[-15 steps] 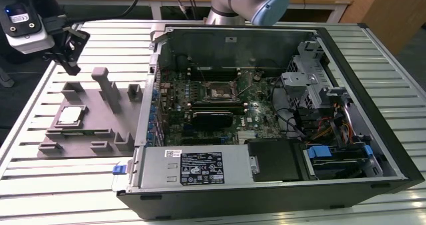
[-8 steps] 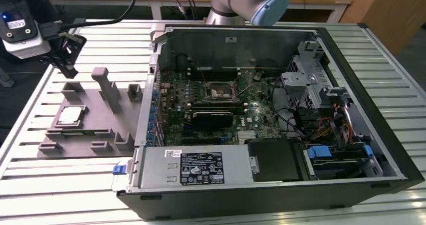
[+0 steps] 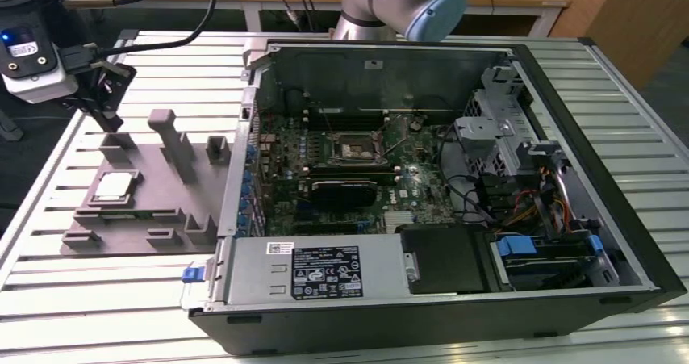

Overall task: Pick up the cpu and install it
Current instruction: 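Reach for the cpu, then pick up the cpu and move it towards the insertion slot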

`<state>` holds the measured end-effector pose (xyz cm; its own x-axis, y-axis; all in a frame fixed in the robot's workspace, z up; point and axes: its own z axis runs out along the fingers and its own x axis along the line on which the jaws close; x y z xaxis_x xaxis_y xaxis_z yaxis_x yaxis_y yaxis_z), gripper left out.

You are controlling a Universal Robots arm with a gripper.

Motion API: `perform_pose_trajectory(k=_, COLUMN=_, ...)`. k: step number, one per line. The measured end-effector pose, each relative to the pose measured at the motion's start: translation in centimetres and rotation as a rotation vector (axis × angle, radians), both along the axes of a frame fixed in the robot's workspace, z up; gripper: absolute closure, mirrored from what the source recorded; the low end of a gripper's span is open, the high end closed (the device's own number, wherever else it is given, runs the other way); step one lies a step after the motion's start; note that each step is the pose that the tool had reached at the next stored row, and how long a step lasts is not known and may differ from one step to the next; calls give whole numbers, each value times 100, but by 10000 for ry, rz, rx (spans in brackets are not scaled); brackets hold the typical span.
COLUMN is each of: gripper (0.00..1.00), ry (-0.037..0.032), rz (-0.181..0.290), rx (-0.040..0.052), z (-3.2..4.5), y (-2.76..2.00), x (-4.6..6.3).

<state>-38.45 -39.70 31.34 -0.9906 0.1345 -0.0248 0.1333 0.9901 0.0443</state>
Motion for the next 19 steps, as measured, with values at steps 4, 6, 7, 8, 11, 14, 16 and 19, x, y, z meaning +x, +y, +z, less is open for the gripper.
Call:
perform_pose_trajectory(k=4, gripper=89, ry=-1, rz=-12, rx=3, z=-22, y=0, x=-23)
perform_pose_trajectory(k=6, gripper=89, ry=-2, rz=-11, rx=5, z=-23, y=0, x=-23)
perform_pose_trajectory(k=7, gripper=89, ry=-1, rz=-13, rx=11, z=-22, y=0, x=-24)
perform_pose_trajectory(k=8, gripper=89, ry=-1, rz=-13, rx=17, z=-22, y=1, x=-24)
perform_pose_trajectory(k=11, gripper=89, ry=-1, rz=-11, rx=18, z=-23, y=-1, x=-28)
perform_pose_trajectory(k=14, gripper=89, ry=-1, rz=-12, rx=18, z=-26, y=0, x=-40)
perform_pose_trajectory(k=16, gripper=89, ry=-1, rz=-13, rx=18, z=-31, y=0, x=-51)
perform_pose_trajectory(k=19, gripper=89, ry=-1, rz=-14, rx=18, z=-40, y=0, x=-74)
